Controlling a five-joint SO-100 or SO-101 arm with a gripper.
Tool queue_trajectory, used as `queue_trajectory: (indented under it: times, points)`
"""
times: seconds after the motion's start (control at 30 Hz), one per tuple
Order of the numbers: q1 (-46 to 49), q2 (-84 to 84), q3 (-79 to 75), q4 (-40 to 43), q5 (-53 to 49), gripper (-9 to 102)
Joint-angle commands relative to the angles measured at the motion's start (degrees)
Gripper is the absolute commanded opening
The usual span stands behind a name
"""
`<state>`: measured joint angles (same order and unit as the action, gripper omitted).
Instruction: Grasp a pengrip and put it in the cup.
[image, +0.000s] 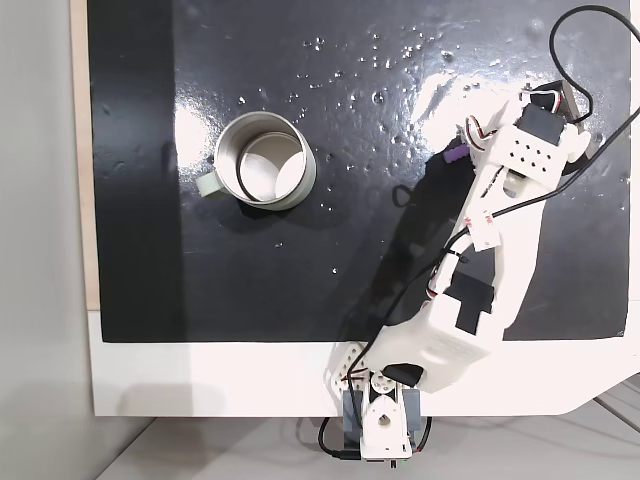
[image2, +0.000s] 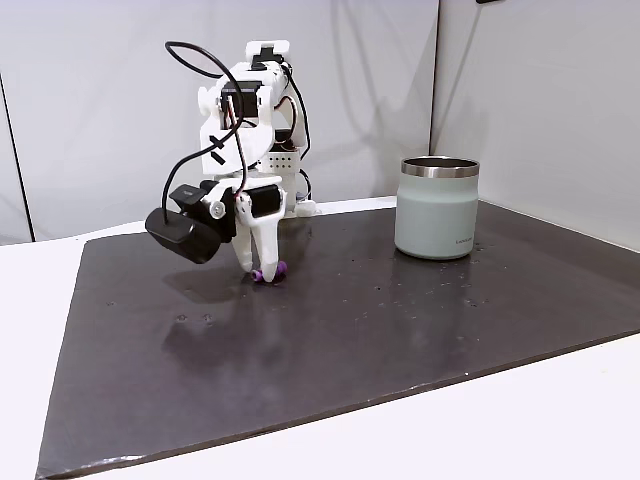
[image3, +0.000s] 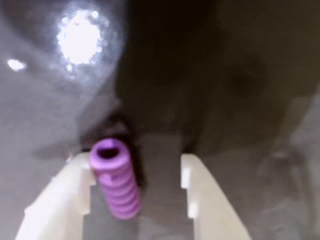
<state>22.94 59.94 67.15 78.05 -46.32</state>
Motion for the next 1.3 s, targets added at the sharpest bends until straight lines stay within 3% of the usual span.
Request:
queue_trajectory:
  times: [0.0,0.2,0.33,0.53,0.67,0.83,1.03,1.27]
  points:
    - [-1.76,0.26,-3.78,-0.09,-0.88,22]
    - [-2.64,-0.79,-3.78,0.62,-1.58,18]
    - [-2.64,-1.14,-3.78,0.70,-1.85,1]
    - [-3.60,1.23,-3.87,2.37,-0.26,0]
    - [-6.68,9.05,-3.69,7.73,3.78,0]
    - [-13.27,20.13,-2.81,13.18,9.58,0]
    - [-25.22,20.83,-16.96,25.84,17.67,0]
    - [-38.32,25.66,-16.88,26.46,25.31,0]
